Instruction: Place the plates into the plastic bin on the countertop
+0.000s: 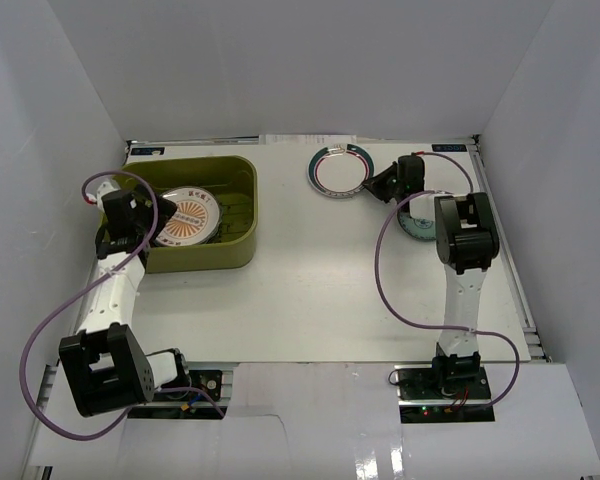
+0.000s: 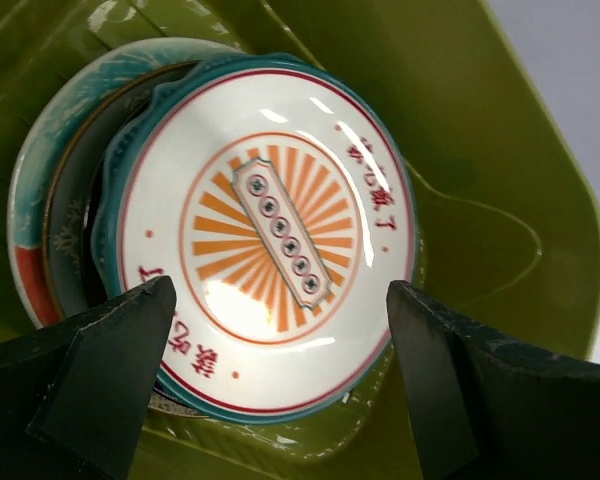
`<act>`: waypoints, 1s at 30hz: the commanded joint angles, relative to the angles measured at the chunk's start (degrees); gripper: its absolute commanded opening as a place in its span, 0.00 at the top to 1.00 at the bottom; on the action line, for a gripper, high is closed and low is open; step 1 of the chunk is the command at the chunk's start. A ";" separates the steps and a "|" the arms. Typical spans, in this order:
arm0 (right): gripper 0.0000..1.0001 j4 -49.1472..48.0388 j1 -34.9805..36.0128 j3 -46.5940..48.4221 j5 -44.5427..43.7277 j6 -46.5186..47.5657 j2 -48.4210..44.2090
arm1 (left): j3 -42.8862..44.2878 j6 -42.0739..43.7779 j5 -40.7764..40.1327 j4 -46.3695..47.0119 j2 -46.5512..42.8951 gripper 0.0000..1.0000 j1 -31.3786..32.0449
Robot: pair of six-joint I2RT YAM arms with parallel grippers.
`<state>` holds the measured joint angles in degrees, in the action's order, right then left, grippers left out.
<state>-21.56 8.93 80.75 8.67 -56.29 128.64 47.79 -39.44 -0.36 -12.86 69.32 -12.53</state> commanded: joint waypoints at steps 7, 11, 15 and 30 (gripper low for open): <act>0.92 -11.48 -1.55 -11.40 2.40 5.75 -24.82 | 5.82 0.77 17.75 3.46 -7.79 0.02 -0.21; 0.92 -10.18 1.52 -12.20 4.69 9.70 -33.35 | 8.36 0.59 22.85 3.72 -9.29 0.02 1.10; 0.92 -6.04 11.45 -7.11 4.43 13.75 -33.72 | 11.27 0.24 30.65 5.82 -9.55 0.02 3.65; 0.92 1.87 36.42 17.39 -2.86 15.06 -16.06 | 21.64 -0.99 38.77 9.17 -10.96 0.02 10.69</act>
<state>-17.96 43.55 90.13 9.15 -42.61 112.12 67.85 -40.12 36.91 -4.14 59.29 -2.17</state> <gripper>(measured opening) 0.101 0.979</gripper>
